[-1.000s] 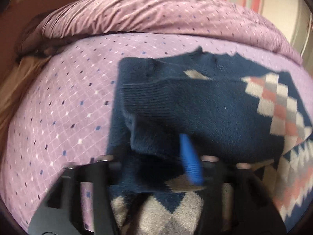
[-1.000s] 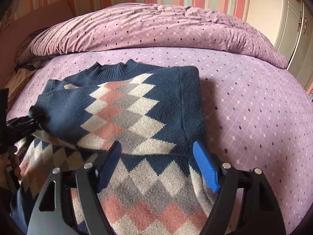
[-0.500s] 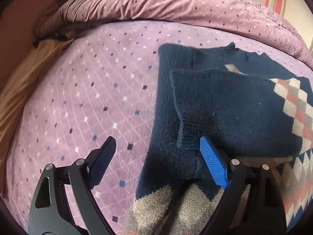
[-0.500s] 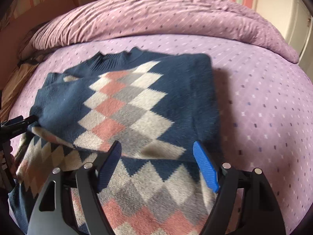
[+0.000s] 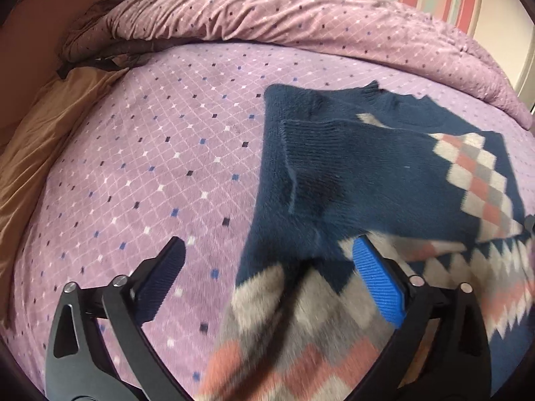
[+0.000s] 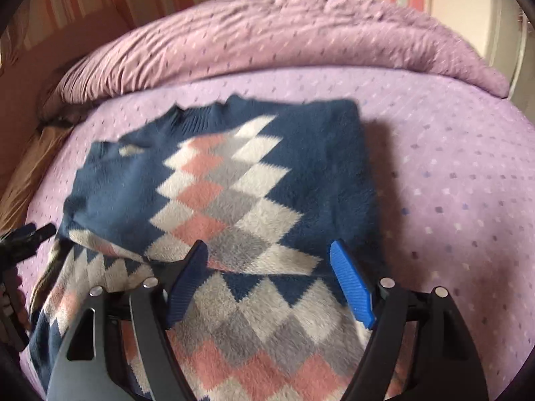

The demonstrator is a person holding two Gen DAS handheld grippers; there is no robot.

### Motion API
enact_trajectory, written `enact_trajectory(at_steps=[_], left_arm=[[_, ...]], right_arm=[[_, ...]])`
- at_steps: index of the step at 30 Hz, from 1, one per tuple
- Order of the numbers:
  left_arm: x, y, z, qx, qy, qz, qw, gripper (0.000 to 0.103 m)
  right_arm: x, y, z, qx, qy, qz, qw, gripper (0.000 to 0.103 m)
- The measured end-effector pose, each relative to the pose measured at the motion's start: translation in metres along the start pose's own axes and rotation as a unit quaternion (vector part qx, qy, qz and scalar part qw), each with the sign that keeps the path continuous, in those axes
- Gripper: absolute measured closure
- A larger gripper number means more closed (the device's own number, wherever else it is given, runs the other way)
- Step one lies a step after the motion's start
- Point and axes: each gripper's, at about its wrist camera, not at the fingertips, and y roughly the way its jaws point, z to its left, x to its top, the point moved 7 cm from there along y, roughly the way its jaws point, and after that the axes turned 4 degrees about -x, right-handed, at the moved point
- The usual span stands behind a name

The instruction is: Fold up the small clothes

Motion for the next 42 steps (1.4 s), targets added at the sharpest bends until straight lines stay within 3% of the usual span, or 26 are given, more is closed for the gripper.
enact_trajectory(at_steps=[5, 9, 15, 20, 26, 34, 38, 42], left_arm=[[-0.024, -0.042, -0.011, -0.053, 0.001, -0.008, 0.9985, 0.003], [-0.056, -0.071, -0.014, -0.048, 0.016, -0.005, 0.9987, 0.003], [-0.111, -0.121, 0.004, -0.022, 0.023, -0.046, 0.9984, 0.003], [-0.161, -0.145, 0.024, -0.031, 0.005, -0.029, 0.9991, 0.003], [-0.203, -0.157, 0.037, -0.050, -0.003, -0.013, 0.9987, 0.003], [-0.242, -0.157, 0.035, -0.071, -0.003, 0.014, 0.9974, 0.003], [-0.258, -0.157, 0.040, -0.061, -0.014, 0.023, 0.9978, 0.003], [-0.275, -0.154, 0.046, -0.088, -0.035, 0.043, 0.9946, 0.003]], right_arm=[[-0.015, -0.028, -0.008, -0.020, -0.002, -0.017, 1.000, 0.018], [-0.035, -0.063, -0.008, -0.033, -0.017, -0.054, 0.998, 0.011], [-0.085, -0.102, -0.010, -0.052, -0.038, -0.051, 0.997, 0.009], [-0.134, -0.128, -0.009, -0.054, -0.041, -0.039, 0.997, 0.008], [-0.171, -0.152, -0.001, -0.047, -0.066, -0.044, 0.996, 0.008], [-0.185, -0.170, 0.002, -0.038, -0.052, -0.043, 0.997, 0.008], [-0.191, -0.175, 0.002, -0.042, -0.061, -0.044, 0.996, 0.008], [-0.195, -0.177, -0.003, -0.042, -0.055, -0.043, 0.997, 0.008]])
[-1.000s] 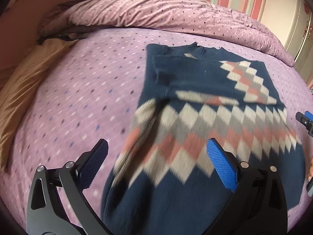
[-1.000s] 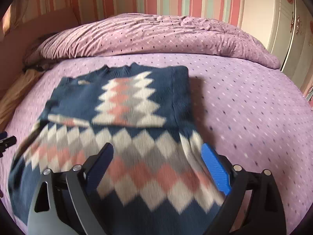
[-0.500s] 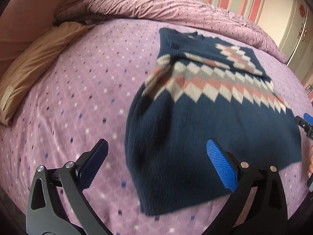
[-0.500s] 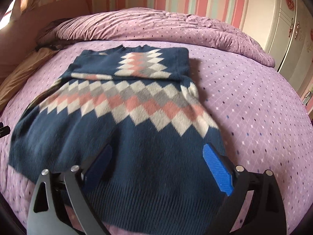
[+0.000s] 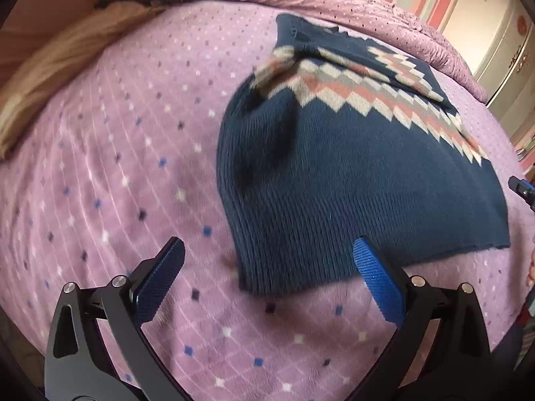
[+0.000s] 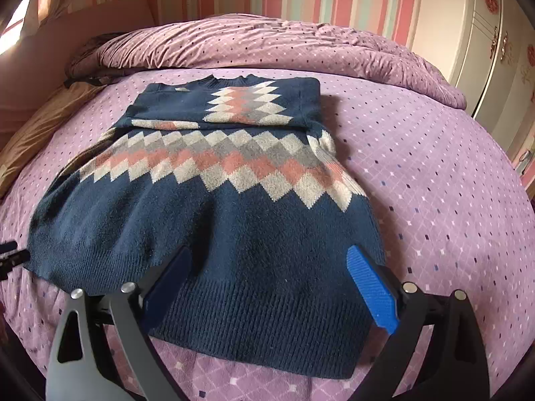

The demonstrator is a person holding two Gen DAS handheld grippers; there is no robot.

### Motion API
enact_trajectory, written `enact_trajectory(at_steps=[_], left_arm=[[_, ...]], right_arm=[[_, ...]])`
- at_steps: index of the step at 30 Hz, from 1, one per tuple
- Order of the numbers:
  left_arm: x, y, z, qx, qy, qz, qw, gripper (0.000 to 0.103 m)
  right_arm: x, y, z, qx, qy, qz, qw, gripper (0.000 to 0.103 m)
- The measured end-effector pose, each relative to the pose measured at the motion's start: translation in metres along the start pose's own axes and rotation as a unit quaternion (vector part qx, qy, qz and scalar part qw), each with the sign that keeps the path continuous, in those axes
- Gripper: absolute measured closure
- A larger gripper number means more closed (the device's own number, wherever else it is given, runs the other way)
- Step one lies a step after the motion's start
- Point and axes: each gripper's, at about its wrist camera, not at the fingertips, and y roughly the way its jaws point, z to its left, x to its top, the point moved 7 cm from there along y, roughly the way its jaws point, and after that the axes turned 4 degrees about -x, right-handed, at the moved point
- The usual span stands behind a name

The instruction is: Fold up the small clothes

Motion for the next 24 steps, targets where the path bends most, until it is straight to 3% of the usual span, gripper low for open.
enact_trajectory(at_steps=[5, 8, 14, 18, 21, 24], left_arm=[[-0.007, 0.010, -0.006, -0.031, -0.015, 0.018, 0.9993, 0.003], [-0.008, 0.015, -0.011, -0.023, -0.021, 0.025, 0.9992, 0.004], [-0.009, 0.019, -0.019, 0.020, -0.004, 0.037, 0.9991, 0.035], [-0.005, 0.022, -0.016, 0.015, -0.011, 0.047, 0.9987, 0.079], [0.000, 0.024, -0.018, 0.012, -0.013, 0.052, 0.9985, 0.086], [0.001, 0.024, -0.023, 0.031, 0.002, 0.050, 0.9983, 0.087]], right_arm=[[-0.002, -0.002, -0.005, 0.000, 0.012, -0.001, 1.000, 0.008], [-0.002, -0.004, -0.008, -0.003, 0.011, -0.003, 1.000, 0.008], [-0.005, -0.006, -0.021, -0.011, 0.016, -0.003, 1.000, 0.008], [-0.008, -0.004, -0.028, -0.013, 0.026, 0.000, 1.000, 0.008], [-0.011, -0.002, -0.030, -0.013, 0.029, 0.005, 0.999, 0.008], [-0.014, -0.002, -0.031, -0.018, 0.021, 0.006, 1.000, 0.008]])
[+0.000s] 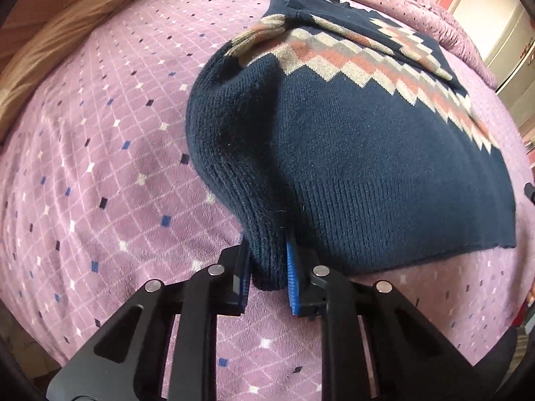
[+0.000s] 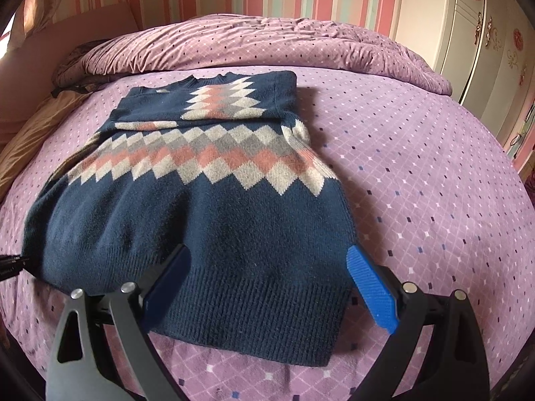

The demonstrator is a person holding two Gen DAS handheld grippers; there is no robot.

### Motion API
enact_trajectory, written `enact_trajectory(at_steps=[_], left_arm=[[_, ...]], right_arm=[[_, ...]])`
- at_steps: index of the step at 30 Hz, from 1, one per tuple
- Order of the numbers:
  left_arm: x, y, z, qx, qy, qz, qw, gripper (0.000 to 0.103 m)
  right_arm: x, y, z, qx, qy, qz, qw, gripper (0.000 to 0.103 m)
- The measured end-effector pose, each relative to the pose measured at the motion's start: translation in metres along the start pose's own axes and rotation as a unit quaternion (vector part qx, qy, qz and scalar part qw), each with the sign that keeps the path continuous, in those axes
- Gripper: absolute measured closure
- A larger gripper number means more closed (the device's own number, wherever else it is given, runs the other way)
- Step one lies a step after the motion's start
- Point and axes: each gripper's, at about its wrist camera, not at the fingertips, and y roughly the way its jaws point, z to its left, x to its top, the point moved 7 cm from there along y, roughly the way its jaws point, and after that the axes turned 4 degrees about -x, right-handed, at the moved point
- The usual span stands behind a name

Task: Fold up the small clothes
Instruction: 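Grasp the sweater hem edge with the left gripper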

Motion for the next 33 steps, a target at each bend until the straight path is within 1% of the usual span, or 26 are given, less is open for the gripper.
enact_trajectory(at_steps=[2, 6, 9, 12, 15, 20, 25, 29, 31, 33], left_arm=[[0.000, 0.000, -0.001, 0.008, 0.001, -0.001, 1.0000, 0.087], [0.000, 0.000, 0.000, 0.009, 0.001, -0.002, 1.0000, 0.087], [0.000, 0.000, -0.002, 0.014, 0.010, -0.002, 0.9998, 0.087], [0.001, 0.001, -0.002, 0.015, 0.012, -0.001, 0.9998, 0.087], [0.001, 0.001, -0.003, 0.016, 0.013, -0.001, 0.9998, 0.087], [0.000, 0.002, -0.003, 0.019, 0.017, -0.001, 0.9997, 0.087], [0.000, 0.002, -0.004, 0.021, 0.021, 0.001, 0.9996, 0.087], [0.001, 0.003, -0.003, 0.020, 0.022, 0.002, 0.9996, 0.086], [0.000, 0.003, -0.003, 0.020, 0.024, 0.001, 0.9995, 0.086], [0.000, 0.003, -0.003, 0.020, 0.024, 0.002, 0.9995, 0.086]], right_arm=[[-0.004, 0.000, -0.004, -0.001, -0.004, 0.003, 1.000, 0.008], [-0.025, 0.006, -0.022, -0.021, -0.008, 0.030, 0.999, 0.008], [-0.043, 0.010, -0.037, -0.021, 0.003, 0.053, 0.998, 0.008], [-0.054, 0.013, -0.049, -0.024, 0.023, 0.065, 0.997, 0.008], [-0.055, 0.013, -0.054, -0.022, 0.035, 0.065, 0.997, 0.008], [-0.049, 0.014, -0.049, -0.017, 0.030, 0.060, 0.998, 0.008], [-0.052, 0.018, -0.043, 0.009, 0.039, 0.073, 0.997, 0.008], [-0.059, 0.023, -0.040, 0.025, 0.049, 0.091, 0.994, 0.014], [-0.062, 0.026, -0.040, 0.023, 0.054, 0.100, 0.993, 0.019], [-0.067, 0.031, -0.040, 0.035, 0.064, 0.116, 0.991, 0.032]])
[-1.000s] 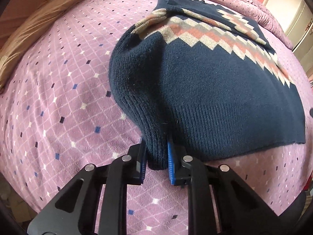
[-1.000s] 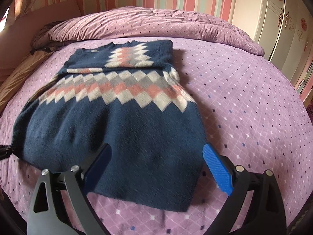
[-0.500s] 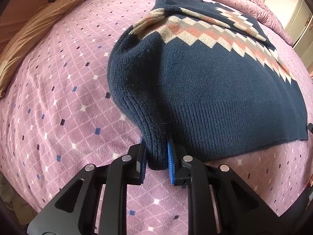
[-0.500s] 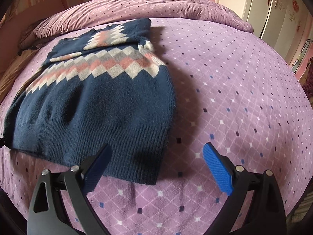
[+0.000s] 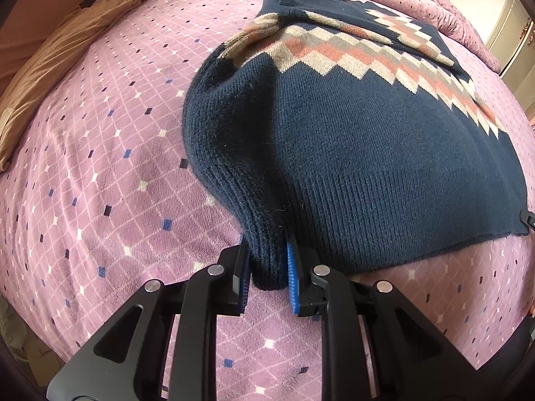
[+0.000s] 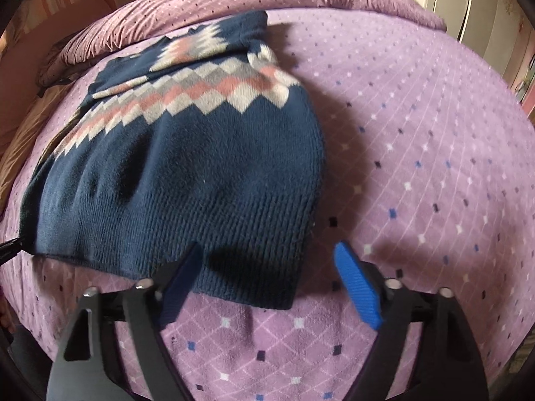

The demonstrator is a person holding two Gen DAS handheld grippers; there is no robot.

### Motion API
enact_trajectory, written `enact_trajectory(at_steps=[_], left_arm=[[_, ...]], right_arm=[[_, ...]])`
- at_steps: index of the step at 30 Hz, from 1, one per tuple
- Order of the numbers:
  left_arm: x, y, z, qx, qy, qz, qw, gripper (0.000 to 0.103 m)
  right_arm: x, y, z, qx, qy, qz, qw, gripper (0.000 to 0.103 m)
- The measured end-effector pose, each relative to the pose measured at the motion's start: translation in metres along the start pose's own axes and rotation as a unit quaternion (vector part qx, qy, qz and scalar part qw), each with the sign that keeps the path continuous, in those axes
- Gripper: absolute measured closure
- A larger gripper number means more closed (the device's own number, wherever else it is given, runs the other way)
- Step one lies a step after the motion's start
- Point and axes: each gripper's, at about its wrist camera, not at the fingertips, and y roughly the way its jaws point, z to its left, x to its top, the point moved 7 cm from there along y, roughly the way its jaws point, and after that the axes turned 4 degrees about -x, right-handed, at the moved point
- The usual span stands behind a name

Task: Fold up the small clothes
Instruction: 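Grasp the hem with the right gripper while the left gripper holds it, lift toward collar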

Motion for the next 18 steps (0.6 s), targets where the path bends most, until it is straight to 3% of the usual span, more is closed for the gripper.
enact_trajectory(at_steps=[5, 8, 12, 18], left_arm=[[0.000, 0.000, -0.001, 0.002, 0.004, 0.001, 1.0000, 0.086], [0.000, 0.000, 0.000, 0.002, 0.004, 0.001, 1.0000, 0.086], [0.000, 0.000, -0.001, 0.001, 0.004, -0.001, 1.0000, 0.086], [-0.002, -0.002, 0.004, -0.021, -0.011, -0.015, 0.9996, 0.087]], right_arm=[[-0.003, 0.006, 0.004, 0.027, 0.020, 0.017, 0.999, 0.046], [-0.004, 0.008, 0.010, 0.037, 0.018, 0.021, 0.999, 0.067], [-0.002, 0.011, 0.021, 0.022, -0.017, 0.019, 0.999, 0.085], [0.002, 0.007, 0.025, 0.023, -0.032, 0.005, 0.999, 0.089]])
